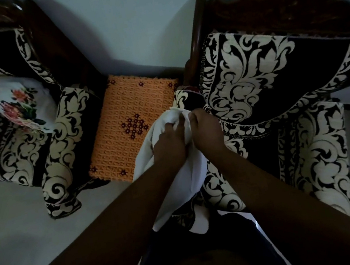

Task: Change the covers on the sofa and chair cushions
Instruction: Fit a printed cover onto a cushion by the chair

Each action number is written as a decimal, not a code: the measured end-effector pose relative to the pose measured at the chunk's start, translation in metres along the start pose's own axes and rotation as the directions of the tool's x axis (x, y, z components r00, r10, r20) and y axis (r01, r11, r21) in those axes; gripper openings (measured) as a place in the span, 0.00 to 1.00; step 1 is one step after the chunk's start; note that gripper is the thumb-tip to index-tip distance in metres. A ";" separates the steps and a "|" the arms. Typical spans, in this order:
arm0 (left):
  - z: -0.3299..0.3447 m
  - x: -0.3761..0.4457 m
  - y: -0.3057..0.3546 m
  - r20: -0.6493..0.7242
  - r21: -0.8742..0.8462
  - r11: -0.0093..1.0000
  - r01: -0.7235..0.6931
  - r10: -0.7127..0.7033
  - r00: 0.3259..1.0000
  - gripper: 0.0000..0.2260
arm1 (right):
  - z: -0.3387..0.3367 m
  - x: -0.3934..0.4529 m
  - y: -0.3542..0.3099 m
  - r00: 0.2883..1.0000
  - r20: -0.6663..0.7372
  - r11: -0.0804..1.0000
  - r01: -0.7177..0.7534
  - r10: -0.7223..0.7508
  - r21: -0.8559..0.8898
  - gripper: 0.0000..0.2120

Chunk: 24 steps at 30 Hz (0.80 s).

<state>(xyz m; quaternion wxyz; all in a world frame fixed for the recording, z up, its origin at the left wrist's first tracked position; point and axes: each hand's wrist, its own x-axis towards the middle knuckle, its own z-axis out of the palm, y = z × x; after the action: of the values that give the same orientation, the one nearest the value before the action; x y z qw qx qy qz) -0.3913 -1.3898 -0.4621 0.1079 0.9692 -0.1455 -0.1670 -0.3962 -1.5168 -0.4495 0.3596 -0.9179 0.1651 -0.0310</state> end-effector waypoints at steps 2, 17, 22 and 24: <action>0.006 -0.003 0.001 0.008 0.012 1.000 -0.016 0.016 1.000 0.31 | 0.001 -0.008 -0.002 1.000 0.017 1.000 0.016 -0.016 -0.005 0.13; -0.035 -0.059 -0.031 0.092 -0.616 0.779 0.118 -0.077 0.993 0.65 | 0.000 -0.133 0.037 0.932 0.178 0.928 -0.343 0.316 0.145 0.18; -0.015 -0.128 -0.018 0.154 -0.425 0.870 0.251 -0.203 0.967 0.69 | 0.014 -0.121 0.030 0.913 0.126 0.831 -0.406 0.389 0.379 0.18; -0.013 -0.125 -0.014 0.096 -0.418 0.868 0.267 -0.250 0.963 0.61 | 0.014 -0.132 0.031 0.910 0.148 0.825 -0.414 0.388 0.385 0.14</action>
<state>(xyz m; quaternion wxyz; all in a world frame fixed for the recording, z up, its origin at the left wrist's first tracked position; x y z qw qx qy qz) -0.4964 -1.3347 -0.4175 0.2914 0.9291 0.0235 -0.2266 -0.5273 -1.4857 -0.4724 0.5465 -0.7675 0.3325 0.0406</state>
